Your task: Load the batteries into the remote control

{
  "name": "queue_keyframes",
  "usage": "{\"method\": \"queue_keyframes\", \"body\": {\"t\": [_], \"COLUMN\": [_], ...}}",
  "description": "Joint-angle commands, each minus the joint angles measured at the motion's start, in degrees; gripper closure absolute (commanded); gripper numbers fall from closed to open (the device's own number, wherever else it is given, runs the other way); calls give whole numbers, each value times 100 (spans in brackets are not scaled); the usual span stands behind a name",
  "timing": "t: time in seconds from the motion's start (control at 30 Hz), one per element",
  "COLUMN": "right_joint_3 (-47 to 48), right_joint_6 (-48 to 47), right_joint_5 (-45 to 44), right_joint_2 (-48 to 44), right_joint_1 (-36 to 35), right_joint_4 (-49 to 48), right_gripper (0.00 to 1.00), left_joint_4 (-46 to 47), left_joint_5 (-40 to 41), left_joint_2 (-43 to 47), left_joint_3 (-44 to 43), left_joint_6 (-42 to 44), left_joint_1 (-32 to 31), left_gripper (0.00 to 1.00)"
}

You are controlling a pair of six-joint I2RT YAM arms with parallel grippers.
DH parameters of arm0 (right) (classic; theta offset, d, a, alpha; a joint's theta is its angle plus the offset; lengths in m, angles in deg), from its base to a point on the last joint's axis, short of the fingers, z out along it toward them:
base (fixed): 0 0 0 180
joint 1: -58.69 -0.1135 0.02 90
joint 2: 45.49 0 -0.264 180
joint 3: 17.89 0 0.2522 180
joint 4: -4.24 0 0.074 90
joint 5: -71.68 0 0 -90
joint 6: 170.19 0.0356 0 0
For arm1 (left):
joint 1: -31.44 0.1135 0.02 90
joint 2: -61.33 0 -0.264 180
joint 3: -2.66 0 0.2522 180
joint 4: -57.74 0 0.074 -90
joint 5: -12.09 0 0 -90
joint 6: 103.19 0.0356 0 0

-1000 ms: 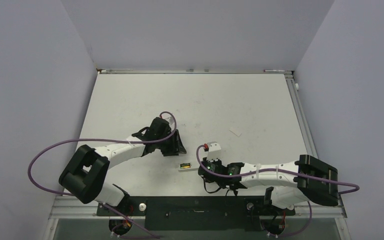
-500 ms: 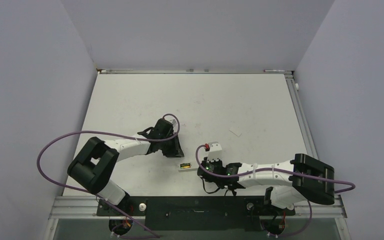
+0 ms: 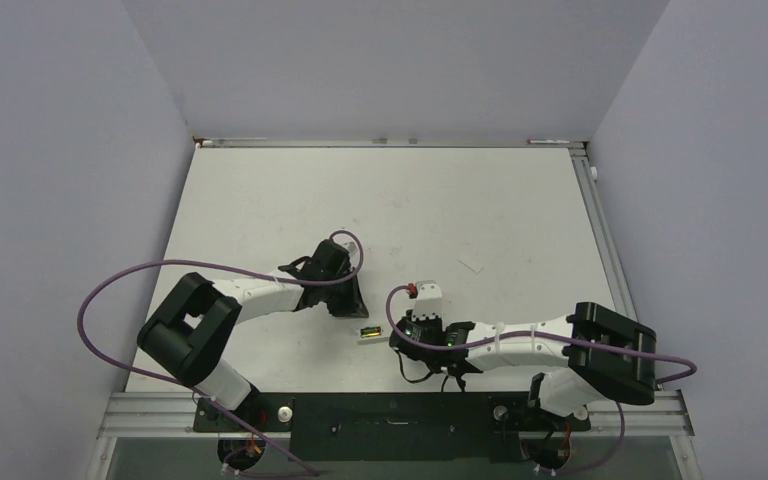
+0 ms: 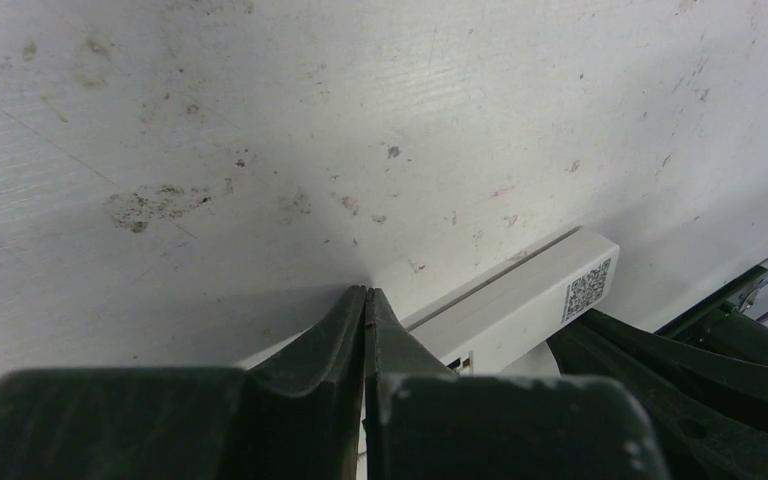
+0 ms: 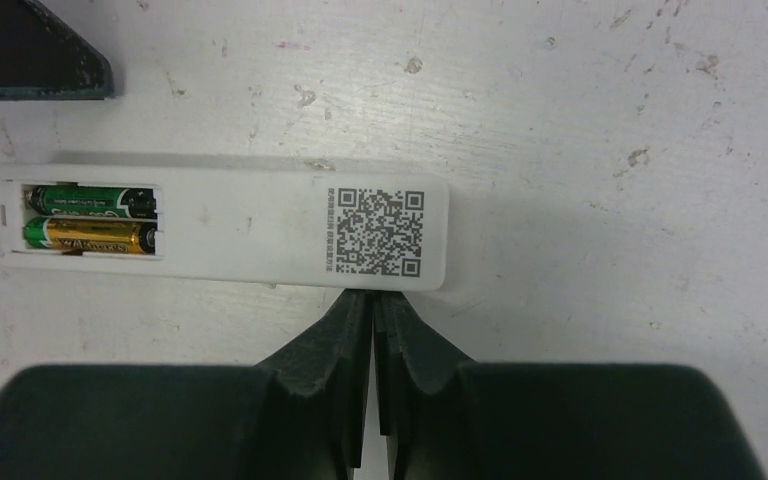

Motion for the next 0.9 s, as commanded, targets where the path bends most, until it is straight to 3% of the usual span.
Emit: {"method": "queue_keyframes", "body": {"t": [0.0,0.87], "right_joint_3": [265,1077], "right_joint_6": [105,-696], "right_joint_5": [-258,-99], "right_joint_2": [174,882], "right_joint_1": [71,704], "right_joint_4": [-35,77], "right_gripper": [91,91], "left_joint_4": [17,306], "left_joint_5": [-22,-49], "left_joint_2": [45,603], "left_joint_3": [90,934], "left_joint_6": [62,-383], "left_joint_1": [-93,-835], "left_gripper": [100,100]}}
